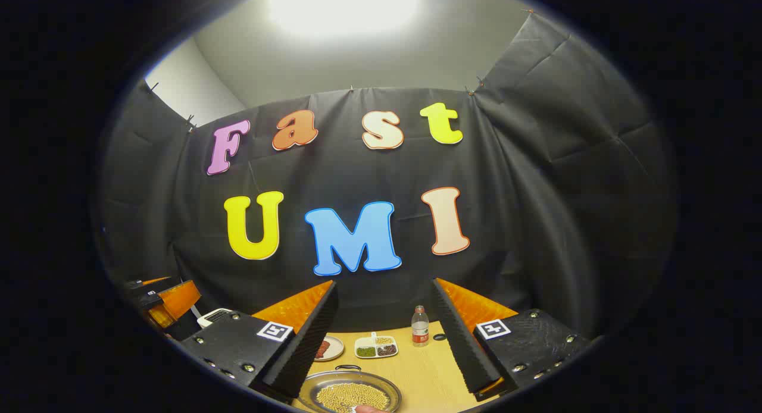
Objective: First push the handle of the pot to place it horizontally, then grasp the pot with both hands and set it on the induction cooktop.
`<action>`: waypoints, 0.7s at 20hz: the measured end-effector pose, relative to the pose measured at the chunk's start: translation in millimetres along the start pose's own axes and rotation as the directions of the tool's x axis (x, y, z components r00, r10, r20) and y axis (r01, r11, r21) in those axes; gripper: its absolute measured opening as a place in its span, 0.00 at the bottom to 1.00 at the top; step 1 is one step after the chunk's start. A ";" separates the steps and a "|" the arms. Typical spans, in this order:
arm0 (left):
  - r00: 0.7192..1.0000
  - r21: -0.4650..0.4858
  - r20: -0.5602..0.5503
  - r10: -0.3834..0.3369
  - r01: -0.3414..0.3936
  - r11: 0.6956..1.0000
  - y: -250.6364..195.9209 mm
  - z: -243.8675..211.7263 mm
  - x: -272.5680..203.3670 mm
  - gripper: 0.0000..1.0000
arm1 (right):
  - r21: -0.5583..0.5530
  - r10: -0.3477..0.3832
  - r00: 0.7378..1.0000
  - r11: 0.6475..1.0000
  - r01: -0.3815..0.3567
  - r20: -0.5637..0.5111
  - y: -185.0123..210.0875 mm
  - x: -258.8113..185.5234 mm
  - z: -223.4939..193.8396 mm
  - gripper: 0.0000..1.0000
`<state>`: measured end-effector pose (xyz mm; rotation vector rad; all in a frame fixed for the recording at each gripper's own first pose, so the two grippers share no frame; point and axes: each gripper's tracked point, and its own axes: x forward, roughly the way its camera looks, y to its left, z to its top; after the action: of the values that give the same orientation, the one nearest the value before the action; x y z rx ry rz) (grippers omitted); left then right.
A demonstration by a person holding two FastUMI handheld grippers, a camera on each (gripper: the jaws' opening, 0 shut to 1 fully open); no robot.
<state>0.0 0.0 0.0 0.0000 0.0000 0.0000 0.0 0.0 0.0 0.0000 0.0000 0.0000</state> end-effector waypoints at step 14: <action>1.000 0.001 -0.018 0.013 -0.013 1.000 -1.4 -7.9 -2.4 0.94 | -0.019 0.018 0.999 1.000 -0.018 -0.031 5.8 1.6 -9.6 0.96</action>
<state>-2.4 -1.4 -7.9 0.0014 0.0180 0.0133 1.6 5.8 -9.6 -0.0190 0.0304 0.0180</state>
